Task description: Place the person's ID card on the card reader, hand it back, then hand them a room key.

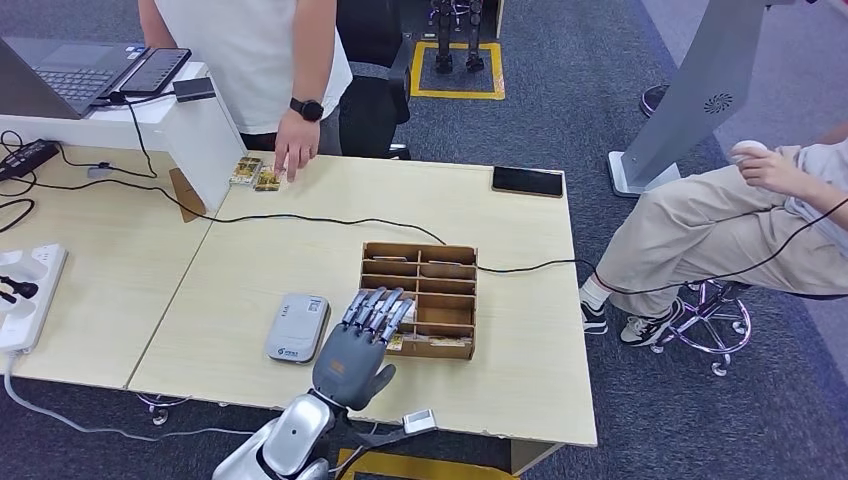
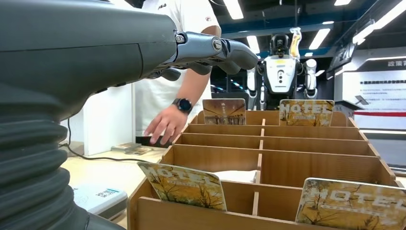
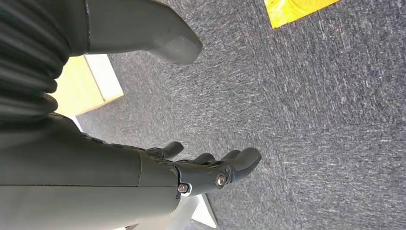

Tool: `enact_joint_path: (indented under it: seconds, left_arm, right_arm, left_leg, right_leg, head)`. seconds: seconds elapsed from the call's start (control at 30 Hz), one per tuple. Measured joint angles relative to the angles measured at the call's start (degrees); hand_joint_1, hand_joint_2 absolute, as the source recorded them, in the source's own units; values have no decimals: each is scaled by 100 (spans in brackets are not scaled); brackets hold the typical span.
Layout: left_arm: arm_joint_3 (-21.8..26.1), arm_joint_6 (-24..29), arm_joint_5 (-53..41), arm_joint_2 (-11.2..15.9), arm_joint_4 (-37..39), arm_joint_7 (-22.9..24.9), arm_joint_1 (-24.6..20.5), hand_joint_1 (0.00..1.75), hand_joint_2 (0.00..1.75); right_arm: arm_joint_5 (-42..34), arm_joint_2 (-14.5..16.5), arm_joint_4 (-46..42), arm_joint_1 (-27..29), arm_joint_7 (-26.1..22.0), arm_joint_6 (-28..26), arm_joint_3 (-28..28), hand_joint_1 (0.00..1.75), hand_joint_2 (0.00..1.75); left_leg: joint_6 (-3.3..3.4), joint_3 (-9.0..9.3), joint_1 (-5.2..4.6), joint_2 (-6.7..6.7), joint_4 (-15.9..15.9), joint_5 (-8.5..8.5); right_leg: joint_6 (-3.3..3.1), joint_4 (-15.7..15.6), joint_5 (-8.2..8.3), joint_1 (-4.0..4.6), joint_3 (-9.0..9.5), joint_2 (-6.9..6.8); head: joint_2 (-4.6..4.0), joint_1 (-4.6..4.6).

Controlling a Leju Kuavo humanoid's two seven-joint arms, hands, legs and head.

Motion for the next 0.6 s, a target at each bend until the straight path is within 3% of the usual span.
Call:
enact_joint_path:
  seconds: [0.6]
  left_arm:
    - [103,-8,-13,-232,392,42,-16,0,175]
  right_arm:
    - [86,13,-15,-5,-4,0,-25,0,175]
  left_leg:
    - [0,0,-1,0,0,0]
  right_leg:
    - [0,0,0,0,0,0]
  head:
    - [0,0]
